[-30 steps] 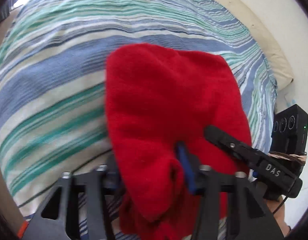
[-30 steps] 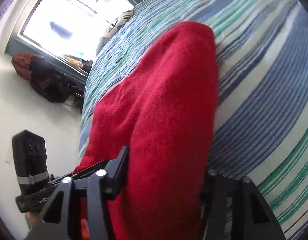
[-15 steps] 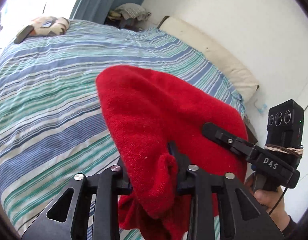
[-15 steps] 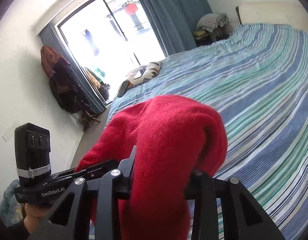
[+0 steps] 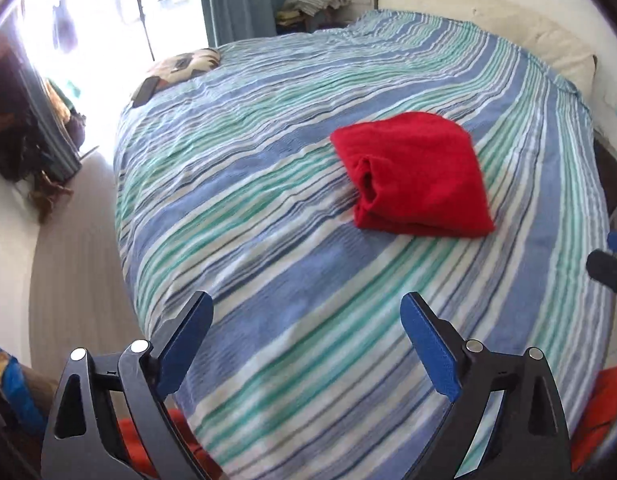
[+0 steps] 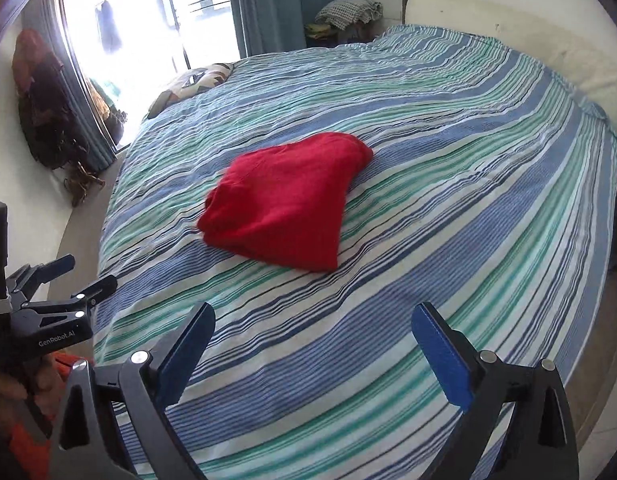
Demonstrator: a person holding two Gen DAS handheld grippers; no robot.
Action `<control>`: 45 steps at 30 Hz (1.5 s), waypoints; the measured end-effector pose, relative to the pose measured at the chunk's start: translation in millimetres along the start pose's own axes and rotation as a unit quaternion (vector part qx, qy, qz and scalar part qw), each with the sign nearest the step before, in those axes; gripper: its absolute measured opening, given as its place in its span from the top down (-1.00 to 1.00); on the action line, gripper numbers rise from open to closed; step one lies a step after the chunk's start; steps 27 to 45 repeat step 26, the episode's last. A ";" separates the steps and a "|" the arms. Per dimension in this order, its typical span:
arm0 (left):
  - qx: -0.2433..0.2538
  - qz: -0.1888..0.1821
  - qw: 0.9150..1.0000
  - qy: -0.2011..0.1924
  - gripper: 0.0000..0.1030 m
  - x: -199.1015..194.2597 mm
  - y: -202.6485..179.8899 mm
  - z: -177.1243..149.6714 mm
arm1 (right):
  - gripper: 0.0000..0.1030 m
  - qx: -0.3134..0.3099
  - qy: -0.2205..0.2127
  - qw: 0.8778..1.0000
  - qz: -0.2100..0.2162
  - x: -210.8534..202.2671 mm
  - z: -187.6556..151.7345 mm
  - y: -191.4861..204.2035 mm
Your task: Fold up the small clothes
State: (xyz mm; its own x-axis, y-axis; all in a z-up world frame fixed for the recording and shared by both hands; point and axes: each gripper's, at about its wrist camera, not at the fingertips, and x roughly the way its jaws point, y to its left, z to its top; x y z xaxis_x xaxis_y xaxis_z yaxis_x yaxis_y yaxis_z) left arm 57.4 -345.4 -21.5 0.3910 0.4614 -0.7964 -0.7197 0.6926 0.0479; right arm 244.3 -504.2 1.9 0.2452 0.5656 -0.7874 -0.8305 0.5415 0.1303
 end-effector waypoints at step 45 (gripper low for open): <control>0.000 0.053 0.998 -0.021 -0.89 -113.4 -8.5 -39.5 | -0.91 -0.013 -0.014 1.000 -0.023 -112.6 -72.7 66.2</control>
